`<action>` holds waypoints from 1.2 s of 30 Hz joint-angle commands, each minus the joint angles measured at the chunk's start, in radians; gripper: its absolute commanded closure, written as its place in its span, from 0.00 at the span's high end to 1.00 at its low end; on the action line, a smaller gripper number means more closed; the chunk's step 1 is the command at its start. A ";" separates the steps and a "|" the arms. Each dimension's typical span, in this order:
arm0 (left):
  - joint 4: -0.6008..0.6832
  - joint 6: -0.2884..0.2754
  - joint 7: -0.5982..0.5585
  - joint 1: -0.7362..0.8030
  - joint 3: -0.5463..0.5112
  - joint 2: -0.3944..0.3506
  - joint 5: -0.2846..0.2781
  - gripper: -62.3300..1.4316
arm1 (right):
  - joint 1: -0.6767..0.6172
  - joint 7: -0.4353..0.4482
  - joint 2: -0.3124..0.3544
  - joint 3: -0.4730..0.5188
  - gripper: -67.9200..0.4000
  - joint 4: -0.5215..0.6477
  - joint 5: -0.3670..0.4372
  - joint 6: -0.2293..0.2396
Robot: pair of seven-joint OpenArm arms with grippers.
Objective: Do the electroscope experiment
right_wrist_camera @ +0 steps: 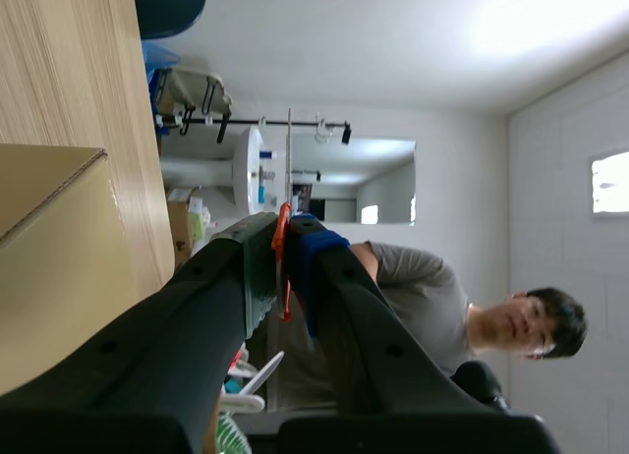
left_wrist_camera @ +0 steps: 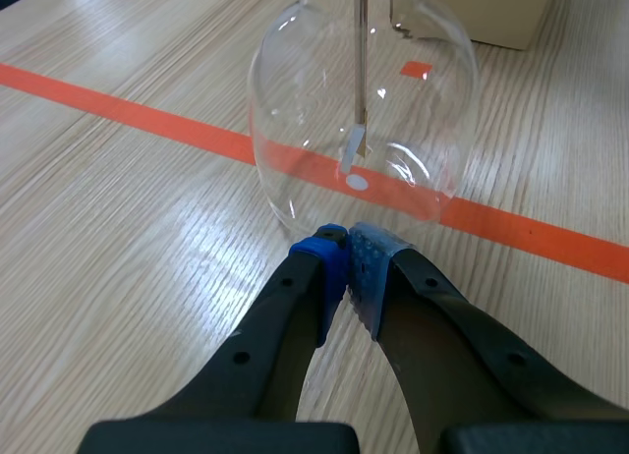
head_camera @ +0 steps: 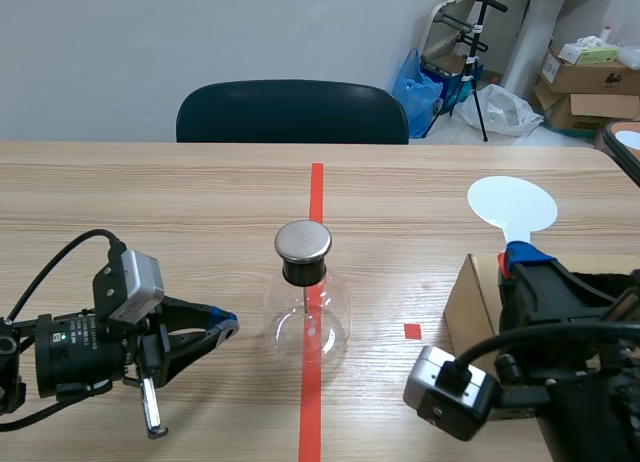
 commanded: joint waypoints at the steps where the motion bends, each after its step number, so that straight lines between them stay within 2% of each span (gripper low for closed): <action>1: 0.027 -0.007 -0.031 0.004 -0.005 -0.030 -0.025 0.07 | -0.023 0.049 -0.015 0.030 0.03 0.020 0.008 -0.058; 4: 0.062 -0.013 -0.053 0.029 -0.006 -0.081 -0.048 0.07 | -0.059 0.146 -0.036 0.093 0.03 0.019 0.034 -0.058; 6: 0.098 -0.023 -0.054 0.053 -0.006 -0.124 -0.090 0.07 | -0.078 0.203 -0.043 0.125 0.03 0.019 0.073 -0.058; 10: 0.199 -0.117 -0.069 0.121 -0.006 -0.233 -0.151 0.09 | -0.094 0.267 -0.045 0.172 0.03 0.019 0.142 -0.058; 12: 0.255 -0.129 -0.098 0.168 -0.006 -0.292 -0.175 0.20 | -0.095 0.279 -0.045 0.195 0.03 0.019 0.167 -0.058; 16: 0.362 -0.129 -0.147 0.270 -0.007 -0.411 -0.295 0.52 | -0.089 0.322 -0.045 0.230 0.03 0.003 0.212 -0.058; 19: 0.438 -0.130 -0.187 0.351 -0.021 -0.499 -0.378 0.72 | -0.072 0.333 -0.045 0.237 0.03 -0.040 0.215 -0.058; 22: 0.510 -0.129 -0.264 0.437 -0.046 -0.584 -0.427 0.95 | -0.049 0.333 -0.045 0.237 0.03 -0.086 0.216 -0.058; 23: 0.529 -0.129 -0.291 0.463 -0.056 -0.610 -0.435 1.00 | -0.040 0.333 -0.045 0.237 0.03 -0.100 0.216 -0.058; 27: 0.585 -0.128 -0.395 0.566 -0.107 -0.694 -0.435 1.00 | -0.021 0.333 -0.045 0.235 0.03 -0.127 0.220 -0.058; 30: 0.607 -0.070 -0.411 0.642 -0.163 -0.719 -0.442 1.00 | -0.021 0.340 -0.056 0.234 0.03 -0.148 0.222 -0.058; 34: 0.607 0.037 -0.413 0.742 -0.251 -0.711 -0.562 1.00 | -0.021 0.359 -0.062 0.234 0.03 -0.172 0.222 -0.058; 36: 0.607 0.096 -0.413 0.784 -0.301 -0.695 -0.573 1.00 | -0.027 0.368 -0.062 0.234 0.03 -0.176 0.222 -0.058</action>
